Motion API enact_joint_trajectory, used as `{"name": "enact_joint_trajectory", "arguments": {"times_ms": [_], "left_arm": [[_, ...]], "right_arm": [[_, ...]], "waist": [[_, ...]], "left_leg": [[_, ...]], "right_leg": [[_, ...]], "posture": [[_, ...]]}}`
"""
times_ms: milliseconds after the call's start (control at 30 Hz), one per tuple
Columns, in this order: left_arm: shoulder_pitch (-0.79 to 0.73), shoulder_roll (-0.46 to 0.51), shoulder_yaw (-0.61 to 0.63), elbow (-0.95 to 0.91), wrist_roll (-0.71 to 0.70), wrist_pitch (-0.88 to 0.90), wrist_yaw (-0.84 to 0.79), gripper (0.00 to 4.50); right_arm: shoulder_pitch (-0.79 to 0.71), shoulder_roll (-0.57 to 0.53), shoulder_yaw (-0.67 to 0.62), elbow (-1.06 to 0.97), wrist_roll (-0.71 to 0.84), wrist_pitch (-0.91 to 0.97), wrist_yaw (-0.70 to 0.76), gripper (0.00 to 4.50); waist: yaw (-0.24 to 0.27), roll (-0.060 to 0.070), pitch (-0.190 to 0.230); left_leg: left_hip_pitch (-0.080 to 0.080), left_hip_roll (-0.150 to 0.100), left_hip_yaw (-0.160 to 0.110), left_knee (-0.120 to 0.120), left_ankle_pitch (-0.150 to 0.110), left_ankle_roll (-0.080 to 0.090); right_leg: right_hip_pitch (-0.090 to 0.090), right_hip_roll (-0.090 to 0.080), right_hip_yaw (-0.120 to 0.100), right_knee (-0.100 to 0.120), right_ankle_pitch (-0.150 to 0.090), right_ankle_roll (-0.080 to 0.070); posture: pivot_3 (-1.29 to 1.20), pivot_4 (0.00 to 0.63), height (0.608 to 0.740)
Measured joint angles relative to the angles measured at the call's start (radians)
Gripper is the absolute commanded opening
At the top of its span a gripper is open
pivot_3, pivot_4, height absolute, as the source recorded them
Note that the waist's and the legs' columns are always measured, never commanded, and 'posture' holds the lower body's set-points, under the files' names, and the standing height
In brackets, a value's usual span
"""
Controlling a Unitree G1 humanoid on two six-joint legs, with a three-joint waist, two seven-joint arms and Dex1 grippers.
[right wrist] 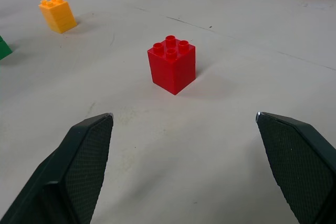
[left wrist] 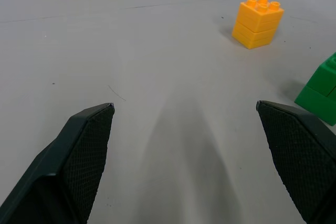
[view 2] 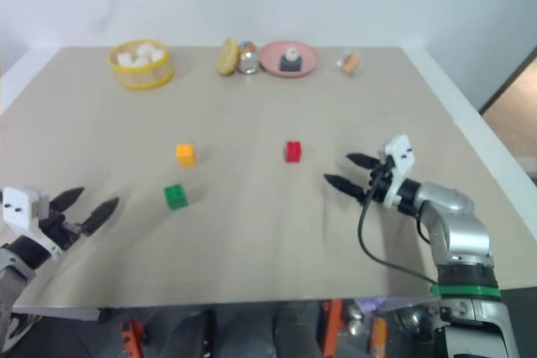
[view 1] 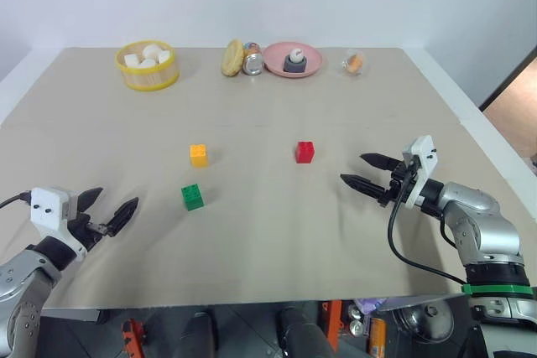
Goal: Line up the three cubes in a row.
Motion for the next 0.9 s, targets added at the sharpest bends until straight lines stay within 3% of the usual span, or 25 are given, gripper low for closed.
{"name": "enact_joint_trajectory", "arguments": {"times_ms": [467,533,667,733,900], "left_arm": [[0.092,0.023,0.091,-0.021,-0.133,0.025,-0.128,4.48],[0.075,0.093,0.119,-0.047,-0.173,0.040,-0.181,4.48],[-0.186,0.214,0.048,-0.116,-0.254,0.119,-0.212,4.48],[-0.336,0.224,-0.043,-0.172,-0.287,0.158,-0.214,4.48],[-0.415,0.218,-0.196,-0.204,-0.307,0.224,-0.234,4.48]], "right_arm": [[0.000,0.013,0.006,0.000,-0.005,0.002,0.000,4.50],[0.005,0.011,0.006,-0.002,-0.005,0.007,0.005,4.50],[-0.084,-0.003,0.046,0.054,-0.023,-0.013,0.064,4.50],[-0.137,-0.009,0.053,0.120,-0.041,-0.053,0.096,4.50],[-0.182,-0.010,0.058,0.234,-0.070,-0.093,0.120,4.50]], "waist": [[-0.001,0.000,0.000],[-0.001,0.000,0.000],[0.003,-0.001,0.002],[0.001,-0.001,0.002],[-0.006,-0.001,0.002]], "left_leg": [[0.000,0.000,0.000,0.001,0.000,0.000],[0.000,0.000,0.000,0.001,0.000,0.000],[0.000,0.000,0.000,0.003,0.001,0.001],[0.001,-0.001,0.001,0.005,0.001,0.001],[0.000,0.000,0.000,0.000,0.000,0.002]], "right_leg": [[0.000,0.000,0.000,0.000,0.000,0.000],[0.000,0.000,0.000,0.000,0.000,0.000],[0.001,-0.001,0.000,0.002,0.002,0.000],[0.005,-0.001,0.000,0.000,0.003,0.002],[0.002,0.001,0.000,0.002,0.002,0.005]], "posture": [[0.00,0.150,0.740],[0.00,0.150,0.740],[0.00,0.150,0.740],[0.00,0.150,0.740],[0.00,0.150,0.740]]}}
